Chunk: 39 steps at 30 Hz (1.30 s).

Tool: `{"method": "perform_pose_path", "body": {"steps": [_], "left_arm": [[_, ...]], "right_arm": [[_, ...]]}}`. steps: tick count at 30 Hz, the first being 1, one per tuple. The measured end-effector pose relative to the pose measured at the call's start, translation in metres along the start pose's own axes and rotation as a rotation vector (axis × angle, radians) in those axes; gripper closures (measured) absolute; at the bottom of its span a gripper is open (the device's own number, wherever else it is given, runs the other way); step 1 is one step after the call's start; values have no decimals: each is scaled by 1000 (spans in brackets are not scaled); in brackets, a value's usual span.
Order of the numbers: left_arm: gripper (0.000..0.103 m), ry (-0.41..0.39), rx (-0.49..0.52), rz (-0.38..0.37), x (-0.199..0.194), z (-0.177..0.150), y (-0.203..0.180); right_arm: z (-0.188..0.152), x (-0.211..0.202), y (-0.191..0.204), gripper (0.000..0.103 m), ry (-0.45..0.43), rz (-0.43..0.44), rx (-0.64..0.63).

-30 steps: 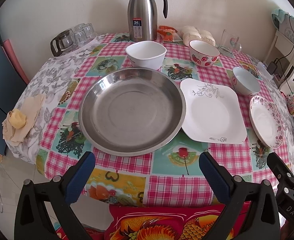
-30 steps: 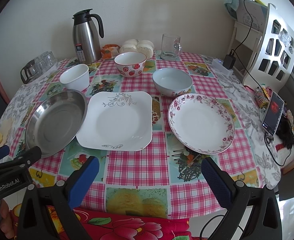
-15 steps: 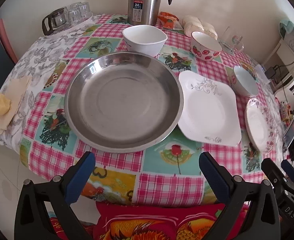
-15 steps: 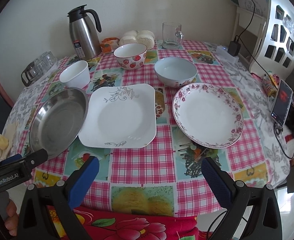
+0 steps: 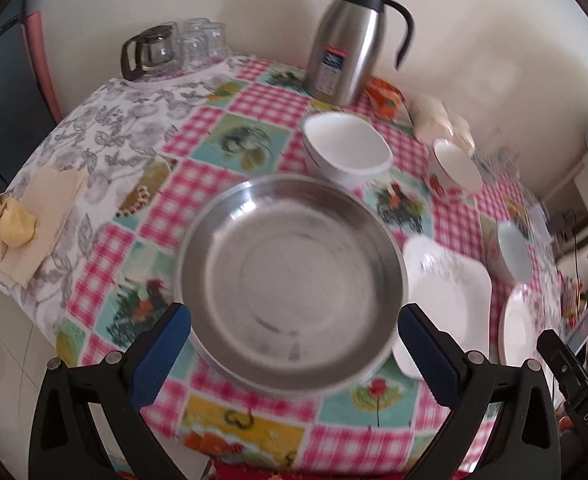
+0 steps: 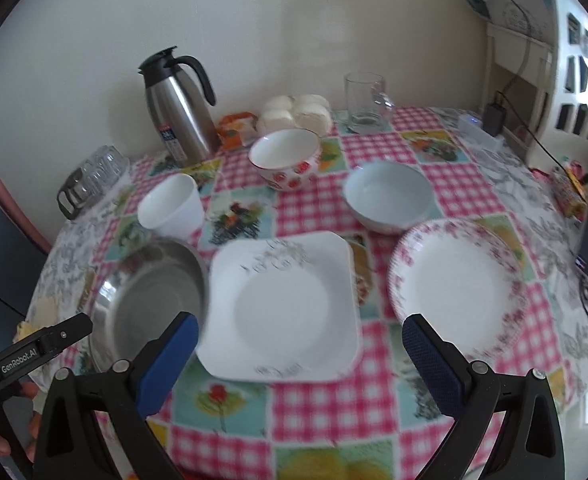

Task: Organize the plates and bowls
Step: 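Move the left tool to the steel basin rim while the right tool approaches the rim too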

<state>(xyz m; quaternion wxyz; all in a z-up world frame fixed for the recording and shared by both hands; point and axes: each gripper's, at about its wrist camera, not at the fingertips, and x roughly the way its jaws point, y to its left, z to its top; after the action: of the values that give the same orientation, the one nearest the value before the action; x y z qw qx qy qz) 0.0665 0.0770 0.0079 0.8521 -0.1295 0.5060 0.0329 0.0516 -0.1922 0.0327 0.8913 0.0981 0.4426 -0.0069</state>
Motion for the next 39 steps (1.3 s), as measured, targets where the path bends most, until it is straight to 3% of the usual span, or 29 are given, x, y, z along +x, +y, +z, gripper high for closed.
{"method": "perform_pose_path", "body": {"steps": [5,15,20,25,31,39], "left_arm": [[0,-46,-57,-17,6,15,25],[0,-151,-152,9,30,26,68],[0,-96,-148,4,52,26,77],[0,-40,-183,29,71,22,85],[0,23,-217,58,85,15,94],[0,53,-242,91,90,11,105]], "right_arm": [[10,18,30,0,-19,37,-2],[14,69,85,0,74,154,-10],[4,94,89,0,115,143,-39],[-4,113,84,0,156,57,-75],[-9,126,74,3,216,98,-28],[-12,136,66,21,264,184,39]]}}
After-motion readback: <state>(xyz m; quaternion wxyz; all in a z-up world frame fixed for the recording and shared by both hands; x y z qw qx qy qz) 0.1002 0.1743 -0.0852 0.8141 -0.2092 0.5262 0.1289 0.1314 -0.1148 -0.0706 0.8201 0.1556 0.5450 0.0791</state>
